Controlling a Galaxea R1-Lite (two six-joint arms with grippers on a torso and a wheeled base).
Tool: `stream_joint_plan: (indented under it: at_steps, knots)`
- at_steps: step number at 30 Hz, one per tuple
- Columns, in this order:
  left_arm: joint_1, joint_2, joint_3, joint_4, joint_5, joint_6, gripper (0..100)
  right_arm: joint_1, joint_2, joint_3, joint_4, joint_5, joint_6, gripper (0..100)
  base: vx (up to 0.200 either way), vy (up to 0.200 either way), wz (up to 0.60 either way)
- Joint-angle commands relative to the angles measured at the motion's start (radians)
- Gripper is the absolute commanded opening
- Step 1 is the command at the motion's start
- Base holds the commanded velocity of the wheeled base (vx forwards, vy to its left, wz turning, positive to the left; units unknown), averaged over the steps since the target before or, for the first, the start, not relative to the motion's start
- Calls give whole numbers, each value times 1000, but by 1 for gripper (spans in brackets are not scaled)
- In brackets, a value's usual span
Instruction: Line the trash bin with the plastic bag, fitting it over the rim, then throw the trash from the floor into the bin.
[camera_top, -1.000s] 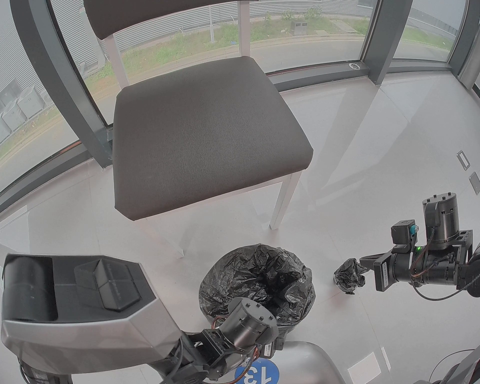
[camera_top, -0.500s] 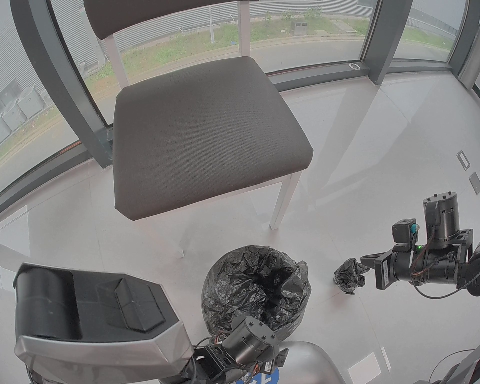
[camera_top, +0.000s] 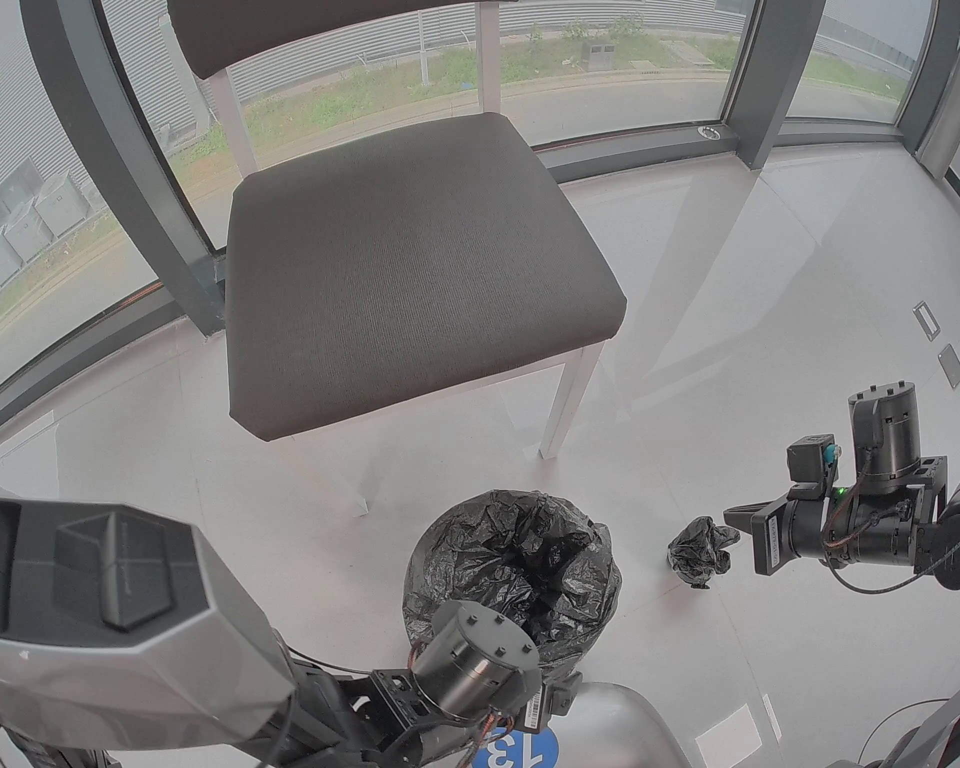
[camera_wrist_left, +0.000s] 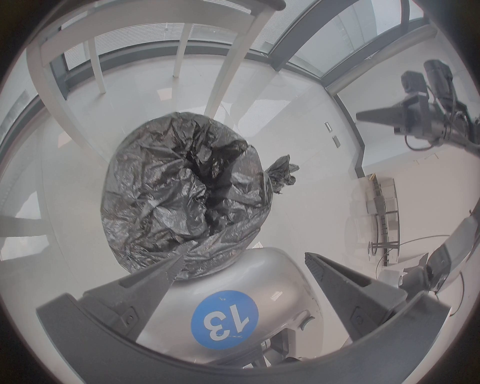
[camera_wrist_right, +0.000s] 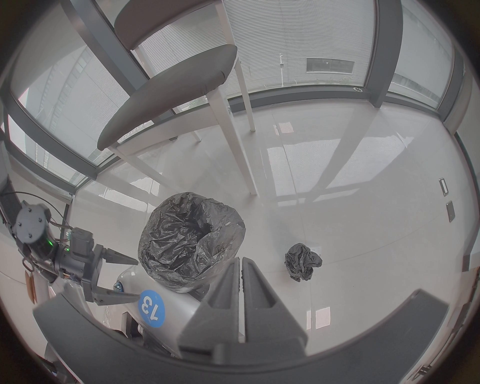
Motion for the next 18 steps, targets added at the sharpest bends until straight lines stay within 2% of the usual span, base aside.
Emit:
stream_joint_plan:
  at_steps: [1, 3, 7, 9, 11, 12, 15, 18]
  knots:
    - [58, -35, -34, 0, 10, 8, 100, -23, 2, -13, 0, -4, 0, 0, 0, 0, 0]
    - [81, -37, -49, 3, 27, 24, 100, -29, 2, -21, 3, -7, -2, 0, 0, 0, 0]
    - [131, -60, -70, 12, 115, 154, 100, -37, 2, -38, 3, -12, -8, 0, 0, 0, 0]
    - [151, -77, -75, 31, 122, 195, 100, -40, 3, -39, 1, -12, -8, 0, 0, 0, 0]
    - [194, -124, -133, 124, 130, 297, 100, -58, 3, -35, -3, -12, -16, 0, 0, 0, 0]
    - [196, -127, -139, 130, 130, 300, 100, -60, 3, -35, -3, -12, -17, 0, 0, 0, 0]
    - [230, -216, -294, 308, 177, 355, 100, -132, 31, -31, -6, -10, -111, 0, 0, 0, 0]
    - [243, -276, -459, 572, 197, 386, 100, -219, 79, -31, -17, 20, -221, 0, 0, 0, 0]
